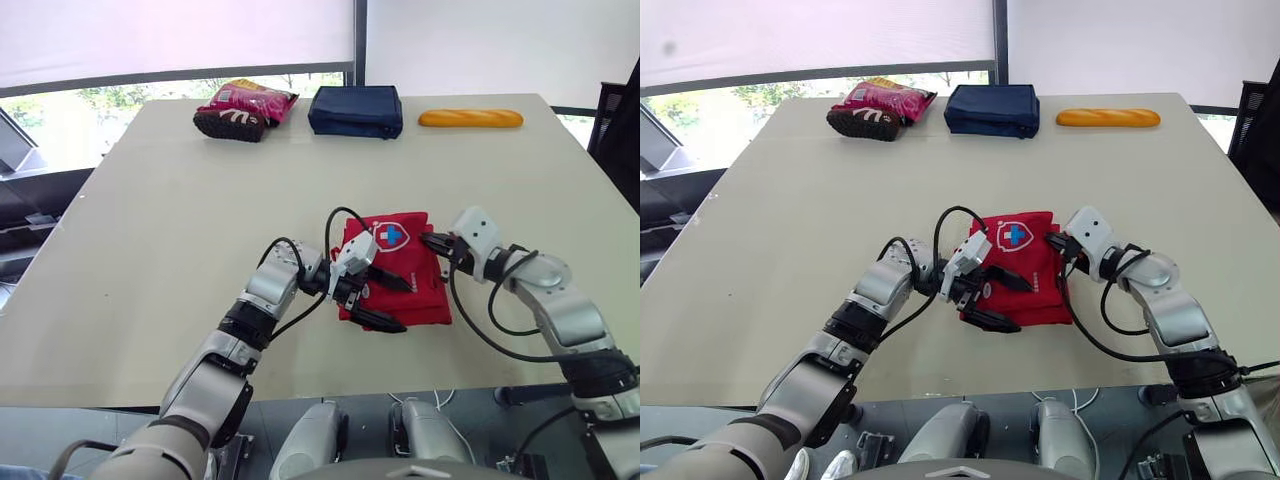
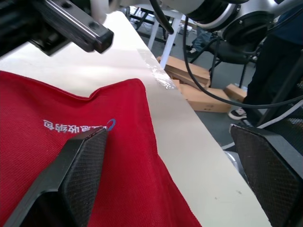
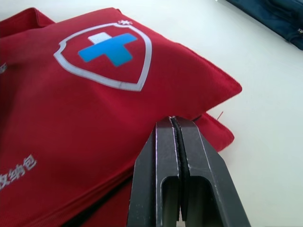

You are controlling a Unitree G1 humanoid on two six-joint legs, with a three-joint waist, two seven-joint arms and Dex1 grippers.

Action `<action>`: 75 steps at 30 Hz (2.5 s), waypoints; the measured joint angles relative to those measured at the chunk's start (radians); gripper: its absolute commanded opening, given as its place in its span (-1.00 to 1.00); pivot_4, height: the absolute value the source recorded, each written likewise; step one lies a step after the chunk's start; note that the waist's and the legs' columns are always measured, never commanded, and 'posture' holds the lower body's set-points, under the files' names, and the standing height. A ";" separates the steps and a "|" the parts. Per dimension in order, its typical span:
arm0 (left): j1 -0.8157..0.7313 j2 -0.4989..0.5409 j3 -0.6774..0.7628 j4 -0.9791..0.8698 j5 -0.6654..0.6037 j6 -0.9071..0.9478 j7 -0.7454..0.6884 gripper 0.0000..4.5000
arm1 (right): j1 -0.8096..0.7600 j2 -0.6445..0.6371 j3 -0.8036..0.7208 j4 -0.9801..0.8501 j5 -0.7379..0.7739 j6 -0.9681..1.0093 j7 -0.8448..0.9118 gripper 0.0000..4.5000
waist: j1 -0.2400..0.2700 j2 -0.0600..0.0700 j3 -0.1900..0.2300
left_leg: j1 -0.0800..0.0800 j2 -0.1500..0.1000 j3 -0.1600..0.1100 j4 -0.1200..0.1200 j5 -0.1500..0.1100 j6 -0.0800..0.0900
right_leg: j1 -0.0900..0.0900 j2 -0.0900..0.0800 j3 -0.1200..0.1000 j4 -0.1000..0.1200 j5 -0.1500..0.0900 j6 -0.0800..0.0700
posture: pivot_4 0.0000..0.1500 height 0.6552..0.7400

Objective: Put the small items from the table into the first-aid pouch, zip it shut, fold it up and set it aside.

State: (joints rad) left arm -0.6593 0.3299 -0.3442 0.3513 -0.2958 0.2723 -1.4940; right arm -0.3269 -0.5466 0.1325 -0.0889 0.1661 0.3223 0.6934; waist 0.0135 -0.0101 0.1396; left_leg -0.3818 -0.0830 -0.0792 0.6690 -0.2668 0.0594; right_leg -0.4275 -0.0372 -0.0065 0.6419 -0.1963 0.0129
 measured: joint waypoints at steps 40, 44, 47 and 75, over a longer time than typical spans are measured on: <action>0.358 0.618 0.691 -0.642 -0.399 0.213 0.184 1.00 | 0.477 -0.270 -0.539 -0.341 0.498 0.180 0.261 0.98 | 0.003 0.003 0.024 | -0.006 0.001 0.000 0.000 -0.001 0.000 | -0.005 -0.001 -0.001 -0.003 -0.001 0.000 | 1.00 0.99; 0.298 0.620 0.659 -0.668 -0.426 0.244 0.205 1.00 | 0.395 -0.225 -0.403 -0.340 0.475 0.245 0.179 0.98 | 0.003 0.002 0.026 | -0.007 0.001 0.000 0.000 0.000 0.000 | -0.006 -0.001 -0.001 -0.003 0.000 0.000 | 1.00 0.99; 0.252 0.621 0.624 -0.701 -0.453 0.270 0.220 1.00 | 0.267 -0.127 -0.280 -0.308 0.456 0.349 0.059 0.98 | -0.001 0.000 0.027 | -0.007 0.001 0.000 0.000 0.000 -0.001 | -0.006 -0.001 -0.001 -0.003 0.000 0.000 | 1.00 0.99; 0.218 0.594 0.580 -0.752 -0.493 0.295 0.286 1.00 | -0.034 0.153 -0.356 -0.044 0.516 0.578 -0.310 -0.97 | 0.001 0.001 0.028 | -0.009 0.000 0.000 0.000 0.001 -0.002 | -0.008 0.000 -0.001 -0.001 0.000 0.000 | 1.00 0.99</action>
State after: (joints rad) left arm -0.4409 0.9234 0.2359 -0.4004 -0.7891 0.5678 -1.2084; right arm -0.3607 -0.3935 -0.2232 -0.1328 0.6818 0.9001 0.3835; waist 0.0150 -0.0088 0.1675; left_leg -0.3905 -0.0832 -0.0797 0.6690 -0.2661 0.0579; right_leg -0.4356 -0.0375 -0.0078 0.6408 -0.1959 0.0129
